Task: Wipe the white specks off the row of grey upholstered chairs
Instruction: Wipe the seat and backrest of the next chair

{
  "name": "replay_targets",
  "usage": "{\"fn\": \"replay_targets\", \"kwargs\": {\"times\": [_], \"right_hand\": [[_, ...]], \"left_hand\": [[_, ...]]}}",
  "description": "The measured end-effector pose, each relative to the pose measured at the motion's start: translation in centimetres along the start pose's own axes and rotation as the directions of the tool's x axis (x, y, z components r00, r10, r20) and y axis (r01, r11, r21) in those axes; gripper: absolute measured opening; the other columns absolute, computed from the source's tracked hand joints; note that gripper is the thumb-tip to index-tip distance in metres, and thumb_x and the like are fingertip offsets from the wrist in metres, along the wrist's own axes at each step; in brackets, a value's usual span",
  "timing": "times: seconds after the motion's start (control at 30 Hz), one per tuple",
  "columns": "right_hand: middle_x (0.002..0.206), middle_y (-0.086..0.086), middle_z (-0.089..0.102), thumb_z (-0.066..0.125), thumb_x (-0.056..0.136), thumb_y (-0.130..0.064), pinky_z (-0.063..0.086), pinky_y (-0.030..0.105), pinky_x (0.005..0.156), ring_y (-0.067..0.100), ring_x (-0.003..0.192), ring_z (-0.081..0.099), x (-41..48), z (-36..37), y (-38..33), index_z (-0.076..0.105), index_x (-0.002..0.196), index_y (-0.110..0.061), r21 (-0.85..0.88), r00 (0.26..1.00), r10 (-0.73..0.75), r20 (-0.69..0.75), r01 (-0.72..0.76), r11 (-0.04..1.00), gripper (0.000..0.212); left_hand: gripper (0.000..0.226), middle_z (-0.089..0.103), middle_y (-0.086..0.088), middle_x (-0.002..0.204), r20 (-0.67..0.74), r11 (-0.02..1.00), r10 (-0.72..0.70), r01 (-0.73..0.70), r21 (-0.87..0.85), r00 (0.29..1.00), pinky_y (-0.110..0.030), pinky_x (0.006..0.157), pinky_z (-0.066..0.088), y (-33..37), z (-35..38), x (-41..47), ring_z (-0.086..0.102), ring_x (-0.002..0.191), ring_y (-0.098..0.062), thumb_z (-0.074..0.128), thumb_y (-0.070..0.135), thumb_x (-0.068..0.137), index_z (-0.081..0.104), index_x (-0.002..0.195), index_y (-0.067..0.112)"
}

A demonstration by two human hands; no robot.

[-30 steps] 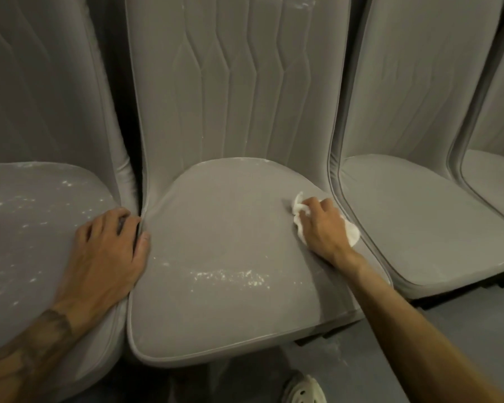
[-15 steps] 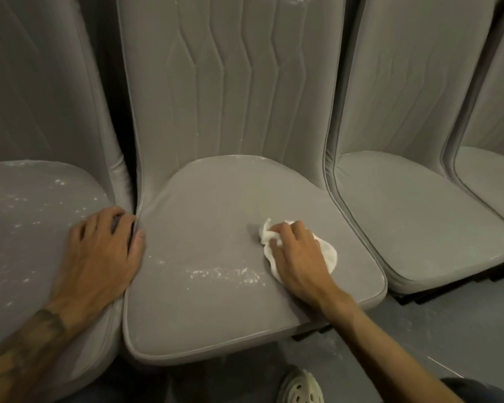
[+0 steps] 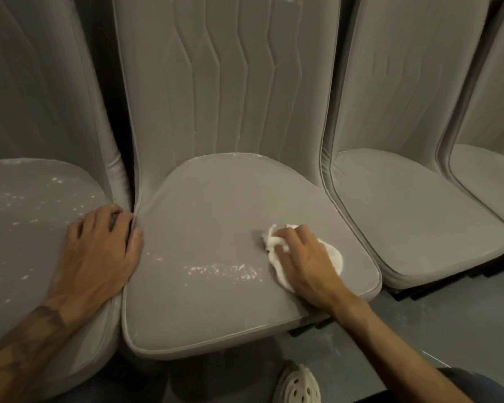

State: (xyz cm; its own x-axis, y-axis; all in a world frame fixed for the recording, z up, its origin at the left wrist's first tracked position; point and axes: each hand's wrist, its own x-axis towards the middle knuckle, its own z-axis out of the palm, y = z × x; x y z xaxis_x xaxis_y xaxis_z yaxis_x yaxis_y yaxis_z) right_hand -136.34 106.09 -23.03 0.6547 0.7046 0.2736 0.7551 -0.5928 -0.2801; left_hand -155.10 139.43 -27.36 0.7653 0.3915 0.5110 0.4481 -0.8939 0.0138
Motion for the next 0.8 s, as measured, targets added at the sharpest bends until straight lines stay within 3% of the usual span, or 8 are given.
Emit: {"fn": "replay_targets", "kwargs": {"times": [0.1, 0.17, 0.37, 0.43, 0.53, 0.6, 0.7, 0.8], "right_hand": [[0.105, 0.013, 0.056, 0.058, 0.097, -0.024, 0.037, 0.036, 0.071, 0.033, 0.085, 0.055, 0.4, -1.1, 2.3, 0.059, 0.111, -0.013, -0.049, 0.955, 0.278, -0.105, -0.284, 0.958, 0.018], [0.103, 0.015, 0.058, 0.059, 0.097, -0.021, 0.032, 0.032, 0.069, 0.030, 0.078, 0.053, -0.1, -0.2, 0.5, 0.058, 0.109, -0.010, -0.065, 0.928, 0.333, -0.169, -0.348, 0.935, 0.016], [0.108, 0.002, 0.055, 0.059, 0.094, -0.036, 0.041, 0.032, 0.074, 0.021, 0.085, 0.053, -2.0, 1.0, -4.0, 0.059, 0.114, -0.025, -0.012, 0.996, 0.071, -0.050, -0.072, 0.997, 0.023], [0.109, 0.005, 0.056, 0.055, 0.097, -0.035, 0.039, 0.033, 0.075, 0.023, 0.087, 0.053, -1.2, -0.1, -2.2, 0.058, 0.116, -0.021, -0.070, 0.993, 0.111, -0.033, -0.113, 0.991, 0.024], [0.114, 0.011, 0.056, 0.048, 0.102, -0.029, 0.036, 0.033, 0.073, 0.027, 0.090, 0.053, 0.3, -0.5, -1.0, 0.055, 0.119, -0.013, -0.146, 0.950, 0.301, -0.080, -0.310, 0.940, 0.024], [0.115, 0.012, 0.056, 0.047, 0.102, -0.027, 0.037, 0.034, 0.073, 0.028, 0.091, 0.053, 0.3, 0.5, -3.3, 0.054, 0.118, -0.013, -0.121, 0.948, 0.308, -0.076, -0.316, 0.941, 0.023], [0.109, 0.006, 0.056, 0.045, 0.097, -0.036, 0.044, 0.036, 0.076, 0.024, 0.088, 0.053, -1.0, 2.4, -7.1, 0.057, 0.114, -0.019, -0.015, 0.994, 0.110, -0.024, -0.111, 0.994, 0.027], [0.112, 0.002, 0.054, 0.048, 0.098, -0.040, 0.043, 0.034, 0.083, 0.022, 0.093, 0.052, -0.3, 1.9, -5.5, 0.057, 0.117, -0.024, -0.050, 0.999, -0.015, 0.038, 0.017, 0.999, 0.026]], "left_hand": [[0.038, 0.050, -0.015, 0.127, 0.017, 1.000, 0.007, -0.007, -0.004, 1.000, -0.054, 0.089, 0.039, 0.0, -0.1, 0.0, 0.053, 0.109, -0.039, 0.033, 0.042, 0.104, 0.057, 0.116, 0.015], [0.037, 0.050, -0.015, 0.126, 0.017, 1.000, 0.006, -0.006, 0.004, 1.000, -0.053, 0.089, 0.039, 0.1, -0.2, 0.0, 0.052, 0.108, -0.039, 0.033, 0.042, 0.104, 0.057, 0.116, 0.015], [0.037, 0.051, -0.017, 0.126, 0.025, 1.000, 0.007, -0.007, 0.003, 1.000, -0.054, 0.090, 0.040, 0.5, -0.7, 0.1, 0.054, 0.108, -0.040, 0.034, 0.040, 0.104, 0.058, 0.115, 0.014], [0.036, 0.052, -0.017, 0.126, 0.034, 1.000, 0.002, -0.002, -0.011, 0.999, -0.053, 0.090, 0.040, 0.6, -1.1, 0.2, 0.054, 0.108, -0.040, 0.035, 0.039, 0.104, 0.059, 0.113, 0.013], [0.035, 0.053, -0.017, 0.125, 0.048, 1.000, -0.017, 0.018, -0.020, 0.999, -0.053, 0.091, 0.040, 1.0, -1.4, 0.2, 0.055, 0.108, -0.040, 0.037, 0.037, 0.102, 0.060, 0.112, 0.013], [0.033, 0.053, -0.017, 0.125, 0.052, 1.000, -0.021, 0.022, -0.022, 0.998, -0.053, 0.091, 0.039, 1.1, -1.5, 0.3, 0.055, 0.108, -0.039, 0.038, 0.036, 0.101, 0.060, 0.111, 0.013], [0.033, 0.053, -0.016, 0.123, 0.042, 1.000, -0.021, 0.022, -0.016, 0.999, -0.053, 0.090, 0.039, 0.9, -1.2, 0.3, 0.054, 0.107, -0.039, 0.039, 0.036, 0.101, 0.060, 0.110, 0.012], [0.034, 0.052, -0.015, 0.124, 0.048, 1.000, -0.025, 0.026, -0.016, 0.999, -0.053, 0.090, 0.039, 0.8, -1.1, 0.2, 0.053, 0.107, -0.038, 0.038, 0.037, 0.101, 0.060, 0.111, 0.013]]}}
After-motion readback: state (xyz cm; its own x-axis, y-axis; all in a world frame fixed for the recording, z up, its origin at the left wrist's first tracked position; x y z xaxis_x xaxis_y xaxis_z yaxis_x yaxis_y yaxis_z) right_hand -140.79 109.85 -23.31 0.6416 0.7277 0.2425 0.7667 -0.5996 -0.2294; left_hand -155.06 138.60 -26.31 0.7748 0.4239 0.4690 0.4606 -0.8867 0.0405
